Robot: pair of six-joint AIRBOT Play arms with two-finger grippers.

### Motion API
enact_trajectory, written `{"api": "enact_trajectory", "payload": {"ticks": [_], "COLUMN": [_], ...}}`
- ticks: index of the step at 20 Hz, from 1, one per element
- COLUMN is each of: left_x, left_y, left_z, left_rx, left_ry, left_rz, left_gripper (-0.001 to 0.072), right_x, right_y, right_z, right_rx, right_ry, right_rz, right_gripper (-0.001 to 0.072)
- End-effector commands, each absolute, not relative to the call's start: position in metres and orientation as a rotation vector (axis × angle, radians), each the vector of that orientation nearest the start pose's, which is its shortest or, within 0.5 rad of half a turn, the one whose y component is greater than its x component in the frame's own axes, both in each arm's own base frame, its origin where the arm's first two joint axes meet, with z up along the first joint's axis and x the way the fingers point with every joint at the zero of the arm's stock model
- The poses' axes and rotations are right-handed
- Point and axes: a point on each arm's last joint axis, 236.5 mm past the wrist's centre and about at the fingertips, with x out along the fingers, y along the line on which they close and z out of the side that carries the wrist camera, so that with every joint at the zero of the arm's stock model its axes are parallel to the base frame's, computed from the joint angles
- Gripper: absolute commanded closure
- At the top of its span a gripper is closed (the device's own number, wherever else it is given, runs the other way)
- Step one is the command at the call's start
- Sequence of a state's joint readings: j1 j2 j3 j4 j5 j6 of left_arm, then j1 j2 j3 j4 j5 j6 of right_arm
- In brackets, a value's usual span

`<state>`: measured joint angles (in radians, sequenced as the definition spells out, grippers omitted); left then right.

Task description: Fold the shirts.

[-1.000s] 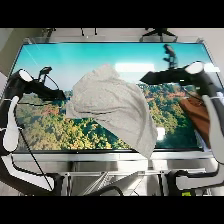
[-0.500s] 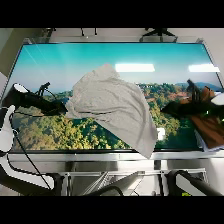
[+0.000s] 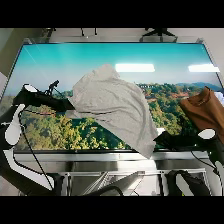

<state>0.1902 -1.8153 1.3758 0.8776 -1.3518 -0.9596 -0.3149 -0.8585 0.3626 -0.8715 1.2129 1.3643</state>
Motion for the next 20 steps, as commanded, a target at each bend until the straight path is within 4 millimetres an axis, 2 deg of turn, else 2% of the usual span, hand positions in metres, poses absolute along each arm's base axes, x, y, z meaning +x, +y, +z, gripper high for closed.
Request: {"api": "enact_trajectory", "payload": {"ticks": [1,2,3,6,11,14,16,17,18,20], "left_x": [0.406,0.405,0.405,0.405,0.405,0.405,0.405,0.405,0.406,0.413], "left_y": [-0.074,-0.071,-0.071,-0.071,-0.072,-0.072,-0.072,-0.072,-0.071,-0.068], "left_z": [-0.082,-0.081,-0.081,-0.080,-0.080,-0.080,-0.080,-0.078,-0.074,-0.054], "left_rx": [-0.419,-0.429,-0.429,-0.429,-0.438,-0.438,-0.439,-0.443,-0.438,-0.415], "left_ry": [1.495,1.495,1.498,1.497,1.502,1.500,1.500,1.501,1.491,1.433], "left_rz": [-0.737,-0.735,-0.737,-0.737,-0.731,-0.730,-0.730,-0.729,-0.726,-0.717], "left_gripper": [0.0444,0.0635,0.0697,0.0698,0.0697,0.0697,0.0698,0.0698,0.0698,0.0699], "right_x": [0.172,0.169,0.165,0.151,0.159,0.158,0.165,0.174,0.185,0.216], "right_y": [0.094,0.095,0.096,0.101,0.096,0.108,0.124,0.133,0.140,0.142], "right_z": [-0.087,-0.088,-0.089,-0.096,-0.111,-0.115,-0.114,-0.111,-0.103,-0.078], "right_rx": [0.858,0.863,0.878,0.912,0.946,0.998,1.007,1.011,1.016,0.998], "right_ry": [1.507,1.518,1.535,1.582,1.538,1.558,1.544,1.507,1.454,1.348], "right_rz": [0.174,0.174,0.166,0.144,0.071,0.099,0.164,0.213,0.273,0.353], "right_gripper": [0.0346,0.0346,0.0345,0.0341,0.0341,0.0346,0.0347,0.0385,0.0610,0.0694]}}
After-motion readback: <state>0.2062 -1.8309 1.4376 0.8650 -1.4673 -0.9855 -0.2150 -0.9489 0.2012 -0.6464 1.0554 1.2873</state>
